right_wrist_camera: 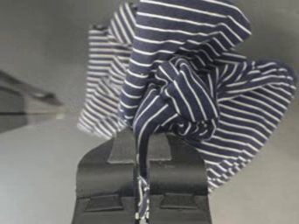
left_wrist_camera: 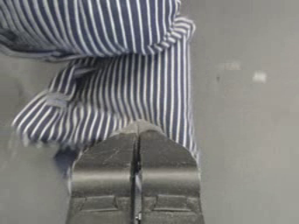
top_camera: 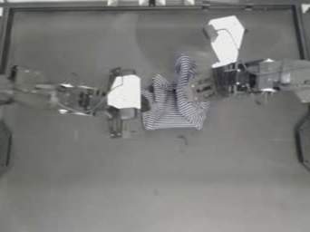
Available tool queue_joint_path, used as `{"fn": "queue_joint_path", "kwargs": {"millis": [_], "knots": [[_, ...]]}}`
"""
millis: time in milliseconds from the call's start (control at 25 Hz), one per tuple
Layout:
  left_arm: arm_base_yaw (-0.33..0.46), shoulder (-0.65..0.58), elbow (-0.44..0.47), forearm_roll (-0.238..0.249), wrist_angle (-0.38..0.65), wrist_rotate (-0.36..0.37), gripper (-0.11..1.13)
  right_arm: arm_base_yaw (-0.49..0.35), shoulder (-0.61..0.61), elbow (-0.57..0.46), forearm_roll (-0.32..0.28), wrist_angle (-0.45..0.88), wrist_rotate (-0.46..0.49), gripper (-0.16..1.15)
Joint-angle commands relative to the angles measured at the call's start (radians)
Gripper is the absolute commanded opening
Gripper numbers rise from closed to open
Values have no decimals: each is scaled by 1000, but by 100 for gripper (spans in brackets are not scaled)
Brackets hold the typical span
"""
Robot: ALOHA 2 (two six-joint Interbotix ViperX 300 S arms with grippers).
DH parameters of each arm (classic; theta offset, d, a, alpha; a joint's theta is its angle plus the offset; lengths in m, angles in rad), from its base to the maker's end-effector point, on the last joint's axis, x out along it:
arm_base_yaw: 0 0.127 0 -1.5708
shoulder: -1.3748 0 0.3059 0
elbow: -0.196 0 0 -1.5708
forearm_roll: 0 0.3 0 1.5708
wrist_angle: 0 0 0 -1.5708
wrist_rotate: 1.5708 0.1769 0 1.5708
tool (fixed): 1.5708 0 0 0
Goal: Fold shirt
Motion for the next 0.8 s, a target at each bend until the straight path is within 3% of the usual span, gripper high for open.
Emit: {"fn": "queue_joint_path", "kwargs": {"millis": [40, 280, 560, 680, 800], "knots": [[9, -109, 34, 2, 14, 0, 2, 3, 26, -69, 38, 20, -38, 5], [18, -175, 109, -2, 14, -5, 2, 5, 112, -147, 130, 49, -130, 5], [18, -210, 138, -2, 31, -5, 2, 5, 169, -184, 140, 44, -140, 9], [18, -215, 138, -2, 52, -3, 2, 5, 192, -186, 143, 37, -140, 28], [18, -216, 146, -2, 55, -3, 3, 5, 207, -187, 178, 6, -146, 62]]}}
